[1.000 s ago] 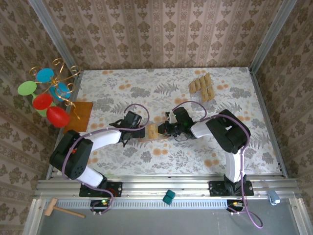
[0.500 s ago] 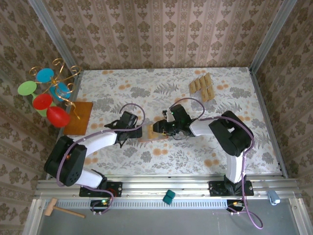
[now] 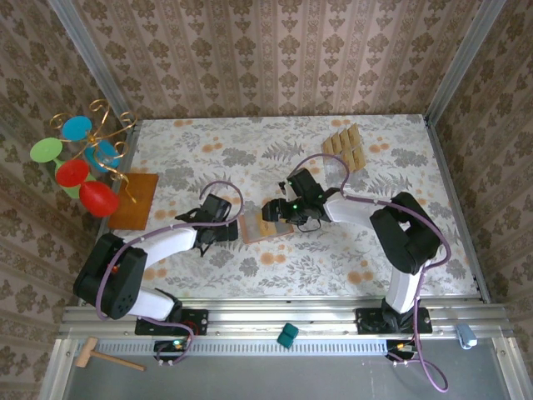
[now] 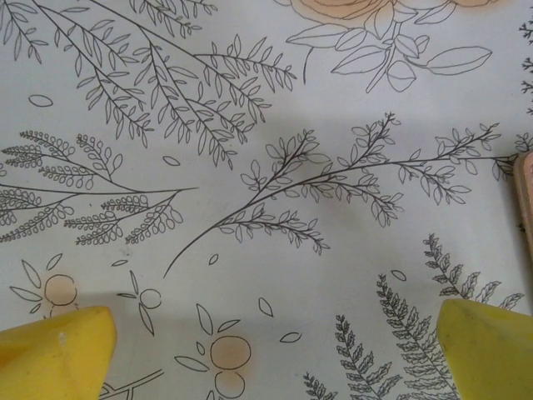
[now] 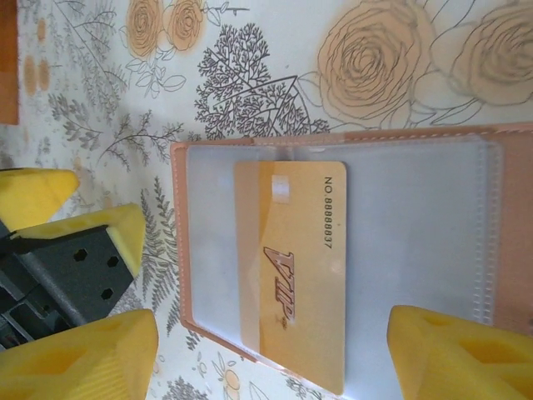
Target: Put the credit cards into the card holder
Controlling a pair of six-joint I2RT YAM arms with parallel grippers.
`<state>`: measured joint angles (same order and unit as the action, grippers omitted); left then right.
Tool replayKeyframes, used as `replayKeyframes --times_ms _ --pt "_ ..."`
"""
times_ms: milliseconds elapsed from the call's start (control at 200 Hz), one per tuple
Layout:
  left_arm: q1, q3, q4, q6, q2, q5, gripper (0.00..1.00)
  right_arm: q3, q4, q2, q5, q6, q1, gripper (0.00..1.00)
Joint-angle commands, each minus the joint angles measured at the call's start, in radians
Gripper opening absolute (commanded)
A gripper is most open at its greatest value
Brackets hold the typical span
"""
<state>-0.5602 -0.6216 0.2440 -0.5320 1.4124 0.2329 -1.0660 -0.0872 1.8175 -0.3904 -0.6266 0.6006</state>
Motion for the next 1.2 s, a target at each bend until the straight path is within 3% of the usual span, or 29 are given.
replayKeyframes --times_ms 0,75,190,285,520,1195 --pt "0.009 0.008 0.029 -0.024 -0.015 0.012 1.00 -0.052 -0.163 -0.026 0.112 0.081 0.007 0.68" --pt "0.010 0.006 0.030 -0.020 -0.008 0.013 1.00 -0.071 -0.213 -0.016 0.161 0.110 0.010 0.59" --pt "0.007 -0.005 0.026 -0.009 0.012 0.007 1.00 -0.098 -0.264 0.014 0.213 0.147 0.020 0.31" --pt "0.001 -0.021 0.025 -0.004 0.034 0.008 1.00 -0.122 -0.289 0.045 0.237 0.168 0.032 0.19" --pt "-0.021 -0.063 0.026 0.005 0.085 0.011 1.00 -0.170 -0.314 0.109 0.263 0.188 0.055 0.13" --pt "-0.046 -0.116 0.018 0.013 0.161 0.008 1.00 -0.228 -0.334 0.164 0.269 0.194 0.136 0.12"
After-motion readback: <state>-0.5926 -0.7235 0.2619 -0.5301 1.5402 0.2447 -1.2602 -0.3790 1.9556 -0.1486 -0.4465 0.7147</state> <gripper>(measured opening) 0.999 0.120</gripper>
